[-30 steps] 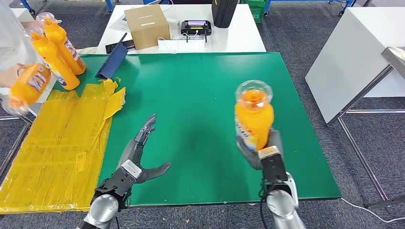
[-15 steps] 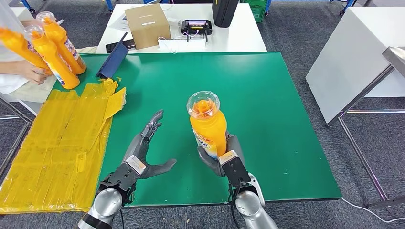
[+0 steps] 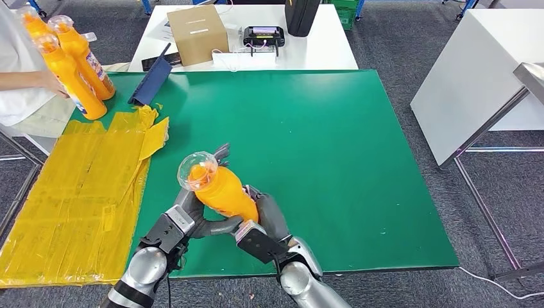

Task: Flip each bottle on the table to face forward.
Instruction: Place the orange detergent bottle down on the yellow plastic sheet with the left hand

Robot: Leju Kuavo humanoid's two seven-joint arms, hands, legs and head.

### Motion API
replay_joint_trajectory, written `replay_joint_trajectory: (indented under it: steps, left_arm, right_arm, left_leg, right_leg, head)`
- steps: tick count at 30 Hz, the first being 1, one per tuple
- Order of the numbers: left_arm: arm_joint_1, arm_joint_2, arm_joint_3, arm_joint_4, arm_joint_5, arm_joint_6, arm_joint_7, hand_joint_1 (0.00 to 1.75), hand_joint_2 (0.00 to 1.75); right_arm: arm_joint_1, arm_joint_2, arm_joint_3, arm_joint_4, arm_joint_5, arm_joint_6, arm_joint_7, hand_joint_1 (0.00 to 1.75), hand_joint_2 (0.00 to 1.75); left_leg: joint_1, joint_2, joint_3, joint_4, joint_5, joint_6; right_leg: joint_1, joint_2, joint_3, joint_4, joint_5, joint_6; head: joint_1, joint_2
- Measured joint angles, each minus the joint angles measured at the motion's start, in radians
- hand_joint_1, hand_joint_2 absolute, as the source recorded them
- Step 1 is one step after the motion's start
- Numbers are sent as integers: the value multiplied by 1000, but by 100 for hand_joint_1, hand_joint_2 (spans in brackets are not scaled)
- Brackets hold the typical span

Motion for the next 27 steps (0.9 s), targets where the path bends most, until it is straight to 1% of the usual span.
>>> replay_joint_trajectory:
  steps: [4, 8, 9, 10, 12, 13, 14, 22, 24, 26, 27]
  left_arm:
    - [-2, 4, -7, 2, 25, -12, -8, 0, 175]
    - [-3, 5, -9, 2, 38, -18, -12, 0, 175]
    - [-3, 5, -10, 3, 41, -20, -12, 4, 175]
    - [-3, 6, -10, 5, 43, -21, -12, 42, 175]
    - [-4, 6, -10, 10, 49, -24, -15, 130, 175]
    - [-4, 7, -10, 13, 51, -25, -16, 169, 175]
    - [-3, 7, -11, 15, 54, -27, -17, 175, 175]
    - [-3, 7, -11, 25, 70, -36, -26, 175, 175]
    - [-2, 7, -11, 25, 70, -36, -26, 175, 175]
    - [-2, 7, -12, 25, 68, -34, -26, 175, 175]
    - [-3, 7, -14, 25, 64, -31, -26, 175, 175]
  right_arm:
    - [-34, 6, 30, 62, 5, -11, 1, 175, 175]
    - [-49, 7, 49, 97, 35, -32, 0, 173, 175]
    - [-52, 7, 53, 103, 46, -38, 0, 174, 175]
    - [-55, 7, 57, 107, 55, -43, 1, 174, 175]
    - [-61, 7, 67, 117, 67, -50, 5, 174, 175]
    - [-63, 7, 71, 121, 69, -53, 7, 174, 175]
    - [-65, 7, 74, 124, 70, -54, 9, 174, 175]
    - [-73, 7, 88, 143, 66, -55, 10, 174, 175]
    - [-72, 6, 90, 144, 57, -53, 9, 161, 175]
    - [-68, 6, 91, 143, 38, -48, 0, 75, 175]
    - [-64, 6, 91, 142, 22, -43, -8, 38, 175]
  left_leg:
    - [0, 0, 0, 0, 0, 0]
    - [0, 0, 0, 0, 0, 0]
    - [0, 0, 0, 0, 0, 0]
    - [0, 0, 0, 0, 0, 0]
    - [0, 0, 0, 0, 0, 0]
    - [0, 0, 0, 0, 0, 0]
    - [0, 0, 0, 0, 0, 0]
    - [0, 0, -1, 0, 0, 0]
    - [0, 0, -1, 0, 0, 0]
    - [0, 0, -1, 0, 0, 0]
    - [0, 0, -1, 0, 0, 0]
  right_leg:
    - [0, 0, 0, 0, 0, 0]
    - [0, 0, 0, 0, 0, 0]
    - [0, 0, -1, 0, 0, 0]
    - [0, 0, -1, 0, 0, 0]
    - [0, 0, -1, 0, 0, 0]
    - [0, 0, -1, 0, 0, 0]
    - [0, 0, -1, 0, 0, 0]
    - [0, 0, -1, 0, 0, 0]
    - [0, 0, -1, 0, 0, 0]
    - [0, 0, -2, 0, 0, 0]
    - [0, 0, -1, 0, 0, 0]
  head:
    - [0, 0]
    - [0, 0]
    - [0, 0]
    - [0, 0]
    - [0, 0]
    - [0, 0]
    - [0, 0]
    - [0, 0]
    - [0, 0]
    - [0, 0]
    - [0, 0]
